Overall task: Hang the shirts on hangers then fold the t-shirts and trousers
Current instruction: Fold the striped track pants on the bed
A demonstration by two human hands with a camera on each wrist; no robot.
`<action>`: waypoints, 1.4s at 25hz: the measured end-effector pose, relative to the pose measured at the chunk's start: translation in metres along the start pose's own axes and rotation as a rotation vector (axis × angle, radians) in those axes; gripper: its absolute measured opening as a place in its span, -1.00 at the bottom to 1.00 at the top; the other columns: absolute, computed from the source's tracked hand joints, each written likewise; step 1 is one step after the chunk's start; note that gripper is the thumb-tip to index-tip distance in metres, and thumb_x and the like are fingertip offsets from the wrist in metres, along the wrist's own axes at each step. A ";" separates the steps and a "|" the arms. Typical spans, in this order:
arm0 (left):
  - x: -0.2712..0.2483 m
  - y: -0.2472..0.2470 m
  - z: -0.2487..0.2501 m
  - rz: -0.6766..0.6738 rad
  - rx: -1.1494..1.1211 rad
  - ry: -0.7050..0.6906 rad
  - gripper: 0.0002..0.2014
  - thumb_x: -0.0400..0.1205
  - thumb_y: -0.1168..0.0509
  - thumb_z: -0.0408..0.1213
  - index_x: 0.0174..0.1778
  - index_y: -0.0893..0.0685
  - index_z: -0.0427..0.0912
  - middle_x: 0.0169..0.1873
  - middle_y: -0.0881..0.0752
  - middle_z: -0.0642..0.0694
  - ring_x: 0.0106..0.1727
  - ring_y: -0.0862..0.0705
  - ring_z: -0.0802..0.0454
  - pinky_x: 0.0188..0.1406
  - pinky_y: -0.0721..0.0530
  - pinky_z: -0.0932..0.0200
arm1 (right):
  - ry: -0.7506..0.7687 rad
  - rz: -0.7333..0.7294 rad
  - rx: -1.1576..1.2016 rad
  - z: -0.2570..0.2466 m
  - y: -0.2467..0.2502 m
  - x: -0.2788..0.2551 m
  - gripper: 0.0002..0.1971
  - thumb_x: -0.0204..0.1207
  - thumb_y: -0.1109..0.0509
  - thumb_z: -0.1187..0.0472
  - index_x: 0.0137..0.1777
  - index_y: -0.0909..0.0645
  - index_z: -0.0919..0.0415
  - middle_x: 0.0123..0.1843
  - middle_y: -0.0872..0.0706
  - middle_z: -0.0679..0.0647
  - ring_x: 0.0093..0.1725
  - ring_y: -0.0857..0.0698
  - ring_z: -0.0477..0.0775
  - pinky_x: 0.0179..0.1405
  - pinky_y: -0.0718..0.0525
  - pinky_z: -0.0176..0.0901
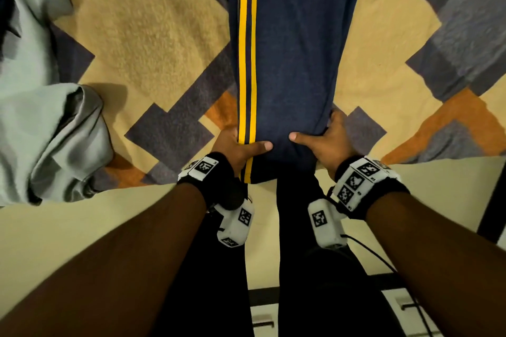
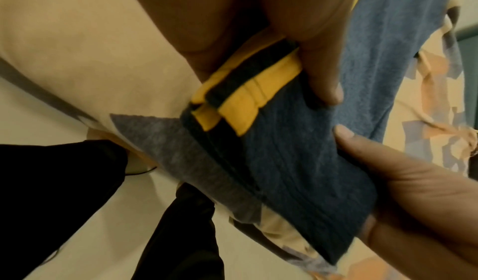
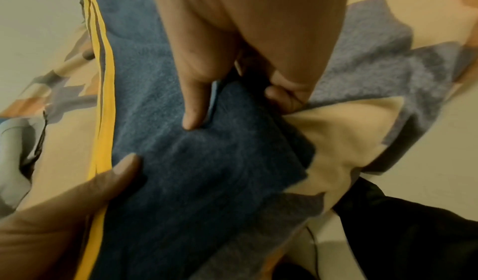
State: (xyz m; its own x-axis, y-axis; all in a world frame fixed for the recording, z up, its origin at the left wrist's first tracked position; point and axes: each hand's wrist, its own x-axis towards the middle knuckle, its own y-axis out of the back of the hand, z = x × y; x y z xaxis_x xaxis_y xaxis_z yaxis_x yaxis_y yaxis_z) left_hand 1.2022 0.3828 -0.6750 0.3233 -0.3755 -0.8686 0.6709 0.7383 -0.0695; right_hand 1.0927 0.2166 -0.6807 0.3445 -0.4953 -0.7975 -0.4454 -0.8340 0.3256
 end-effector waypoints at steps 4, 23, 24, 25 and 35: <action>-0.007 0.004 -0.026 -0.037 0.230 0.141 -0.63 0.44 -0.54 -0.28 0.14 -0.64 -0.08 -0.06 -0.74 0.06 0.00 -0.74 0.10 -0.01 -0.67 0.27 | -0.055 -0.162 -0.085 0.017 0.021 -0.024 -0.82 0.46 -0.54 0.25 0.03 -0.68 0.11 -0.05 -0.77 -0.09 -0.11 -0.74 -0.23 -0.12 -0.72 -0.19; 0.076 0.002 0.059 0.131 1.524 -0.248 -0.17 0.56 0.07 0.40 0.47 0.57 0.31 0.46 0.61 0.28 0.53 0.52 0.10 0.45 0.31 -0.52 | 0.523 0.060 -1.092 -0.015 0.063 0.083 -0.16 0.51 -0.02 -0.44 0.69 0.17 -0.15 0.72 0.22 -0.15 0.70 0.12 0.14 0.54 0.14 0.45; 0.074 0.006 0.062 0.138 1.556 -0.259 -0.18 0.55 0.11 0.42 0.46 0.58 0.31 0.46 0.63 0.25 0.51 0.57 0.08 0.43 0.40 -0.48 | 0.524 0.089 -1.064 -0.010 0.077 0.081 -0.18 0.51 0.01 -0.44 0.69 0.16 -0.14 0.73 0.19 -0.11 0.70 0.10 0.13 0.56 0.15 0.39; 0.073 0.005 0.072 0.161 1.557 -0.297 -0.19 0.54 0.15 0.43 0.47 0.57 0.32 0.47 0.63 0.21 0.50 0.62 0.04 0.40 0.48 -0.43 | 0.545 0.139 -1.015 -0.014 0.086 0.081 -0.22 0.53 -0.01 -0.38 0.69 0.04 -0.09 0.74 0.03 -0.02 0.68 0.00 0.13 0.54 0.07 0.32; 0.160 -0.002 0.200 0.319 1.385 -0.229 -0.20 0.45 0.15 0.48 0.49 0.45 0.42 0.55 0.53 0.18 0.62 0.43 -0.05 0.49 0.27 -0.51 | 0.580 0.128 -0.694 -0.183 0.085 0.186 -0.71 0.52 -0.41 -0.06 -0.03 -0.62 0.19 -0.03 -0.66 0.18 -0.02 -0.63 0.25 -0.03 -0.60 0.09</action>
State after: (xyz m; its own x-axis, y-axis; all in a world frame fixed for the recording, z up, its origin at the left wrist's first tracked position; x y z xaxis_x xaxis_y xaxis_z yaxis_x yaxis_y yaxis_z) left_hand 1.3857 0.2090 -0.7159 0.5896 -0.4791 -0.6502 0.6045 -0.2721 0.7487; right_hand 1.2703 0.0088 -0.7080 0.7715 -0.4821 -0.4151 0.0235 -0.6305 0.7758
